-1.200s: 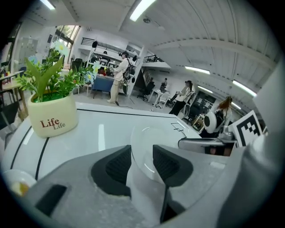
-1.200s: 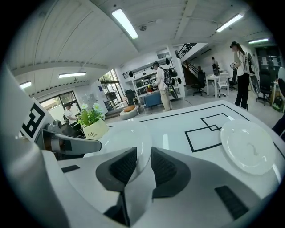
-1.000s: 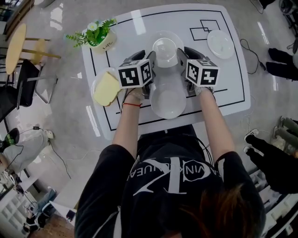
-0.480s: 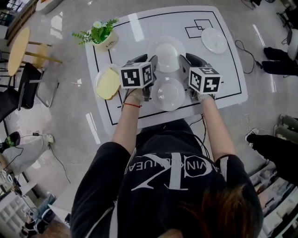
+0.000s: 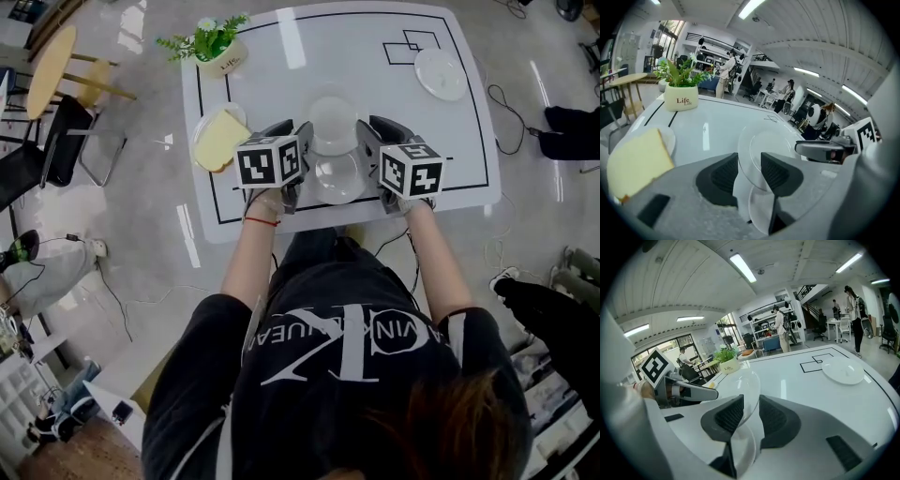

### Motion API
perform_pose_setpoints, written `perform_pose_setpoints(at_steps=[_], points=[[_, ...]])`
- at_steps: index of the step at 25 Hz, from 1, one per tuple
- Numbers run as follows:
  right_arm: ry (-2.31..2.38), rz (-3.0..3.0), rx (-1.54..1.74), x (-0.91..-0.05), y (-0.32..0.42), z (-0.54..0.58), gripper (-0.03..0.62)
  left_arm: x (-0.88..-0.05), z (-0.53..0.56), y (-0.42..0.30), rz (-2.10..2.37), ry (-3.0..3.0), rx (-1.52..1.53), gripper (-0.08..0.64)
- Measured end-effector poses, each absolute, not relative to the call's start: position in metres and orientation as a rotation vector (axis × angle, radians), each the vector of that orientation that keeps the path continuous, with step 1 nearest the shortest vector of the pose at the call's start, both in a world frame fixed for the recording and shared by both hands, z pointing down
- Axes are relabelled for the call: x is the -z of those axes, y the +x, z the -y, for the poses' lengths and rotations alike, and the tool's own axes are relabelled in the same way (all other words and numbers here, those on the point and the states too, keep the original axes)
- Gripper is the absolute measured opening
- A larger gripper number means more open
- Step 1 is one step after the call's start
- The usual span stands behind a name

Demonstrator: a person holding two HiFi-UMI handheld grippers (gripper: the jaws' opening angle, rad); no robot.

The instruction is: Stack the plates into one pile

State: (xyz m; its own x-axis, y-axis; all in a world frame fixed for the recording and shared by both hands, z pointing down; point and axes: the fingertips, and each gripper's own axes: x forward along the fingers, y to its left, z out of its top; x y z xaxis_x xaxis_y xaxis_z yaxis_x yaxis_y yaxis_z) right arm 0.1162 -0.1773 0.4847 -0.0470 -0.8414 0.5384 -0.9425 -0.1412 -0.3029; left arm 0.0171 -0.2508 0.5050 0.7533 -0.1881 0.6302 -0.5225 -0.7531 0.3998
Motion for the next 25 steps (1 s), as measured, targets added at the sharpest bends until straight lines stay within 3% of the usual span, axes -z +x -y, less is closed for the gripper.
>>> perform_pose_setpoints(at_steps=[25], points=[[1.764, 1.998, -0.962, -0.531, 0.064, 0.105, 0.103, -0.546, 0.165, -0.043, 0.642, 2.283, -0.944, 0.160]])
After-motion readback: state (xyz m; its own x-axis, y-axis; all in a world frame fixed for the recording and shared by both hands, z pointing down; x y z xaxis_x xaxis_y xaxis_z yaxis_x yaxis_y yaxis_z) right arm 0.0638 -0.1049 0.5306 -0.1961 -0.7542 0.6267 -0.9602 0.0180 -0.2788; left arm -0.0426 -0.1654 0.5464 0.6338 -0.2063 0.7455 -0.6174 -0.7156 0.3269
